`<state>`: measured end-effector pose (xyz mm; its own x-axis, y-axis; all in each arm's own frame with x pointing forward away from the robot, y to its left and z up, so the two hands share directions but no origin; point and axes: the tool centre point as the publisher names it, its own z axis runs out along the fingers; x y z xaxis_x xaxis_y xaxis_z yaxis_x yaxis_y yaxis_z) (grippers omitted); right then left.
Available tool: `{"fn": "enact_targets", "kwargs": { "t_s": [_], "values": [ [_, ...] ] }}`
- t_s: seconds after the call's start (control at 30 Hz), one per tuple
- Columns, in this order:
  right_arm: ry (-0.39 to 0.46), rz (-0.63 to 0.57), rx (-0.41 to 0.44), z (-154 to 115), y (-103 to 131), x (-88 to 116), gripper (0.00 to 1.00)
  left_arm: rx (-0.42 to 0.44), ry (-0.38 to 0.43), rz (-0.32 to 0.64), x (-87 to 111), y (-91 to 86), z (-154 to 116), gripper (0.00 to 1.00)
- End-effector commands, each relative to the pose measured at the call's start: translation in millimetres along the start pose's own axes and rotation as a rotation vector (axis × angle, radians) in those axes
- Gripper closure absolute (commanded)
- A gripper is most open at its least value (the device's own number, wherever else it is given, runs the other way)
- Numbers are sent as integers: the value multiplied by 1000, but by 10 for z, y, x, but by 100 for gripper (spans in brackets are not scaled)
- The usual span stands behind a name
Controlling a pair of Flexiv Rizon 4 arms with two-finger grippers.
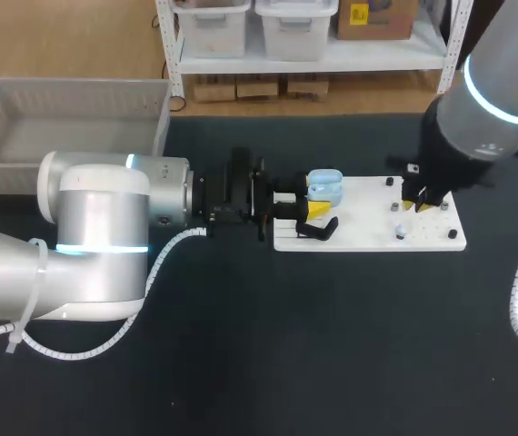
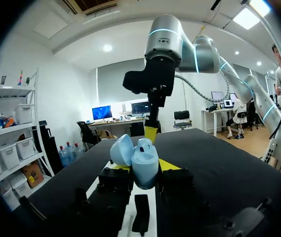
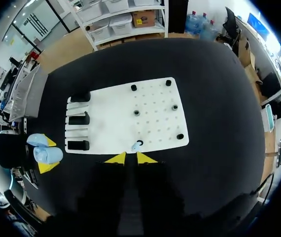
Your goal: Pick up each earbud case from the left stands, insert the matching earbuds, close the lid, and place the case in the box.
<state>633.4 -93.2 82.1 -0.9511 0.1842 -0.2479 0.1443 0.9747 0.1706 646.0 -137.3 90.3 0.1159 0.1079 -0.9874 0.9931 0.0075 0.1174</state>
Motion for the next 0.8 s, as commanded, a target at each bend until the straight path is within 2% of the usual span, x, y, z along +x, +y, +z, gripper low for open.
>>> {"fn": "enact_targets", "kwargs": {
  "t_s": [0.03, 0.2, 0.53, 0.8],
  "values": [
    [-33, 27, 25, 66, 27, 52, 50, -10, -2, 3, 4, -25, 3, 100],
    [-34, 78, 53, 122, 14, 89, 52, -10, -2, 3, 4, -25, 3, 100],
    [-87, 218, 154, 254, -46, 152, 53, -10, -2, 3, 4, -25, 3, 100],
    [-79, 333, 151, 358, -99, 130, 57, -10, -2, 3, 4, -25, 3, 100]
  ]
}}
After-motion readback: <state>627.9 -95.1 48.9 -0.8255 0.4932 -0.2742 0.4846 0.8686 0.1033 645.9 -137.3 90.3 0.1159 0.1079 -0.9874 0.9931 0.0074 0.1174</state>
